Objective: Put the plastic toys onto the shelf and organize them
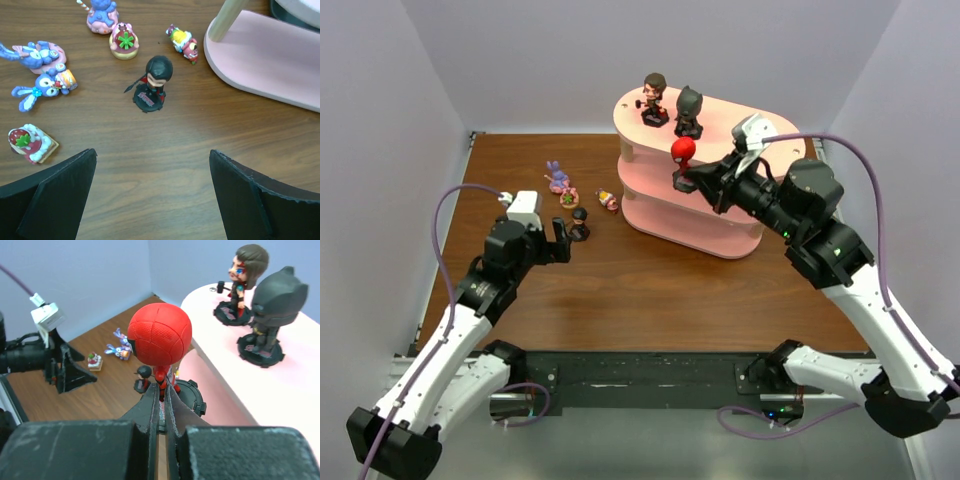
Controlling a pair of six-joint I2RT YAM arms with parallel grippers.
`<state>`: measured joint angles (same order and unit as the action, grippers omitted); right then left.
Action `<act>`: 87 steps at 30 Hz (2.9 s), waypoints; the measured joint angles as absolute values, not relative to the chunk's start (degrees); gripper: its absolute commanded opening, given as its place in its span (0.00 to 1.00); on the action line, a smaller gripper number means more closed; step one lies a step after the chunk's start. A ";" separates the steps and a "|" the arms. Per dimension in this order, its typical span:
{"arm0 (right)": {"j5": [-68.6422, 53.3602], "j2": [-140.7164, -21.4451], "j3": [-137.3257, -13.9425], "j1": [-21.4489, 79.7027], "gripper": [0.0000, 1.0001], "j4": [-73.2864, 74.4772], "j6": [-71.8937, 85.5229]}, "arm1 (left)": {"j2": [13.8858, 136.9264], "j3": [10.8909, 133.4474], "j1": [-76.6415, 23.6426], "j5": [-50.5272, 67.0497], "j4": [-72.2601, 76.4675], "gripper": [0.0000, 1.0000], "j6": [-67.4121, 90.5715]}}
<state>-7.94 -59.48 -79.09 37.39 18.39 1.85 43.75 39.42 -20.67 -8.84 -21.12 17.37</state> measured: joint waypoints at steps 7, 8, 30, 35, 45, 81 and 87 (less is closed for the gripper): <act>-18.17 -63.53 -82.72 25.45 0.00 19.84 1.72 | 39.20 33.52 -20.67 -8.29 -17.85 1.00 15.18; -20.21 -64.20 -82.78 23.07 0.00 19.77 2.00 | 38.79 33.39 -20.67 -8.27 -17.41 1.00 15.14; -47.92 -73.58 -79.18 0.97 0.00 -6.28 18.76 | 39.97 33.23 -20.64 -7.22 -14.33 1.00 12.80; -49.63 -75.85 -78.15 0.69 0.00 -9.69 19.84 | 39.97 33.23 -20.64 -6.79 -14.24 1.00 12.58; -52.14 -76.88 -76.99 0.32 0.00 -12.58 19.16 | 39.97 33.23 -20.64 -6.57 -14.22 1.00 12.38; -56.71 -79.44 -75.61 -1.45 0.52 -14.57 16.84 | 39.81 33.21 -20.64 -5.08 -14.20 1.00 12.16; -55.68 -77.91 -75.61 -1.45 0.74 -9.50 14.39 | 39.83 33.21 -20.64 -4.86 -14.17 1.00 11.81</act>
